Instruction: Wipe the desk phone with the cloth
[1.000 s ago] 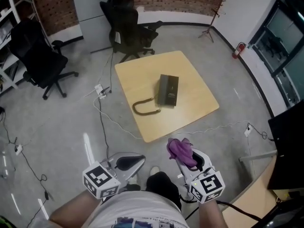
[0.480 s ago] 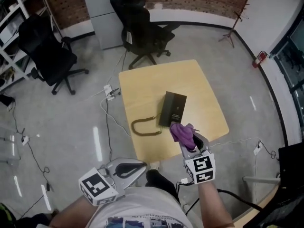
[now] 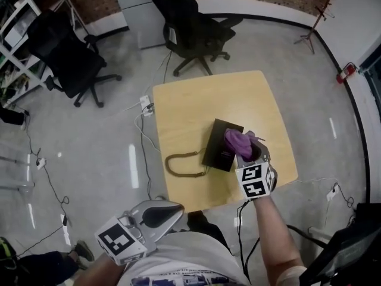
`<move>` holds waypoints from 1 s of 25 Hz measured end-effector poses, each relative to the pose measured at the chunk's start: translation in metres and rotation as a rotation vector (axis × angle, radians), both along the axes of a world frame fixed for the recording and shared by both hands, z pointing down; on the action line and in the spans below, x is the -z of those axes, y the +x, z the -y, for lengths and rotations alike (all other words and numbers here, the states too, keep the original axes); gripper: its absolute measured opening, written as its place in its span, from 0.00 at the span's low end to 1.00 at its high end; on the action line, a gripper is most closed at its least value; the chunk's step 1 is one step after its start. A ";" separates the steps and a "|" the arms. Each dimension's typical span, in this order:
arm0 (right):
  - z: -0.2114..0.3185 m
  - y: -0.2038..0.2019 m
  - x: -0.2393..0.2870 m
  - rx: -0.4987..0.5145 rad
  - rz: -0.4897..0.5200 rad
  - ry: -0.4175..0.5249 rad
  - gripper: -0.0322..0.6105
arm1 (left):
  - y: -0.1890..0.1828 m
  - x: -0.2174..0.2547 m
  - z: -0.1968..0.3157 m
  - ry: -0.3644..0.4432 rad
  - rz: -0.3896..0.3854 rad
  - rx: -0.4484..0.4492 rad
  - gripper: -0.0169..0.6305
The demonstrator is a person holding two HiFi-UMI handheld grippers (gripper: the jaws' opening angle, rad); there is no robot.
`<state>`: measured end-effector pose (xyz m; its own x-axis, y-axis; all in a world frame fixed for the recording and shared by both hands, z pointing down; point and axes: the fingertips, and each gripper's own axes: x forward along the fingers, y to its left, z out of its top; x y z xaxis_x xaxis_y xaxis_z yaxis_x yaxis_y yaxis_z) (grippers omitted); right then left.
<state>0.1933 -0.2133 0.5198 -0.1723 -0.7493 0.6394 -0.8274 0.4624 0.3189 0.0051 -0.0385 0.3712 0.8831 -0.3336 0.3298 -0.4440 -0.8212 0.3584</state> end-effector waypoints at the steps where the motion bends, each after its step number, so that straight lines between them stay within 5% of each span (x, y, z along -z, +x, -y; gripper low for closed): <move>1: 0.009 0.003 -0.005 0.001 -0.034 -0.003 0.31 | 0.000 0.000 0.002 -0.012 0.001 0.003 0.03; 13: 0.037 0.012 -0.054 0.123 -0.511 -0.088 0.30 | -0.021 0.006 0.032 -0.032 0.000 0.024 0.03; 25: -0.040 -0.021 -0.095 0.234 -0.595 -0.221 0.30 | -0.041 0.000 0.036 -0.002 -0.011 -0.033 0.03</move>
<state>0.1727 -0.1734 0.6143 0.1149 -0.5761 0.8093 -0.4100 0.7145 0.5669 -0.0359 -0.0743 0.3716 0.8972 -0.3033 0.3210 -0.4126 -0.8348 0.3644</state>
